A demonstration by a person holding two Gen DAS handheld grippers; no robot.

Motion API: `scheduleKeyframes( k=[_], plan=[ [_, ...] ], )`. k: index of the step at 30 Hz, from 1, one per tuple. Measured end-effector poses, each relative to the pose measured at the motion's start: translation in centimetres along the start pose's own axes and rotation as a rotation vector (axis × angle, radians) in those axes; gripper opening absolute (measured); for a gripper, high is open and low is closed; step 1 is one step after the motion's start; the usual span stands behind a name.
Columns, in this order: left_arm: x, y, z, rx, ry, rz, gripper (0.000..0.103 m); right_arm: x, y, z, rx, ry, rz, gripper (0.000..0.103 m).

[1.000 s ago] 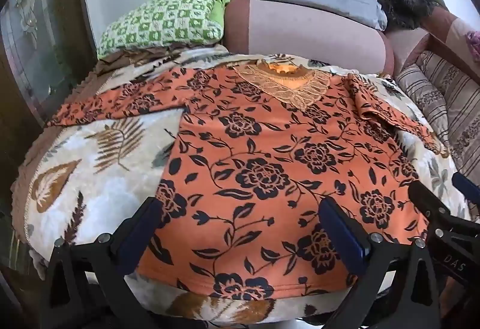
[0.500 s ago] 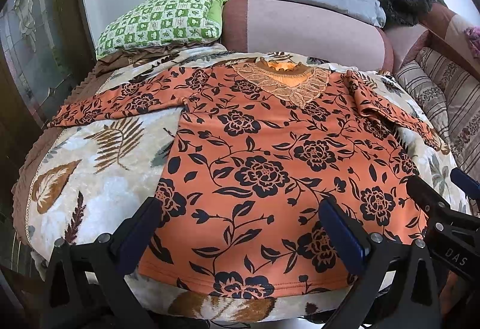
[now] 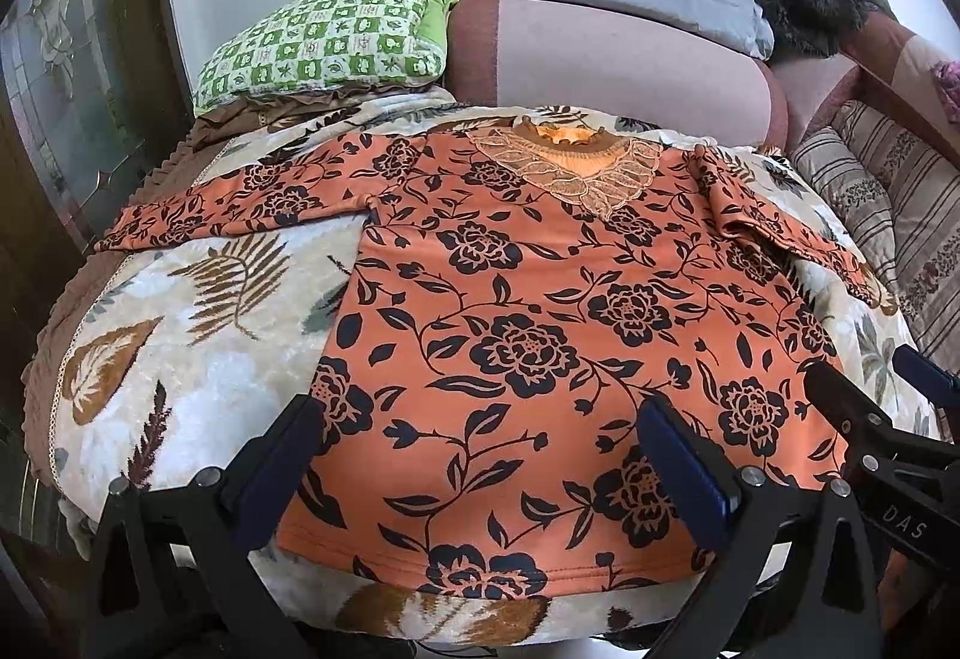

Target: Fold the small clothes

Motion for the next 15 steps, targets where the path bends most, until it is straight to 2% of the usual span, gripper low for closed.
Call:
scheduleKeyframes(
  k=[15],
  plan=[
    [0.13, -0.13, -0.06, -0.006, -0.005, 0.0, 0.103, -0.03, -0.01, 0.02, -0.004, 0.002, -0.002, 0.103]
  ],
)
Point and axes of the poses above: each gripper's, at about its wrist camera, not at the fingertips, and z roughly against the way its jaws point, x to its right, y to its top, the point moved 7 cm from there along -z, roughly the way its jaws point, and after that the axes turned 1 degree about -z, right-handed, at the moved point
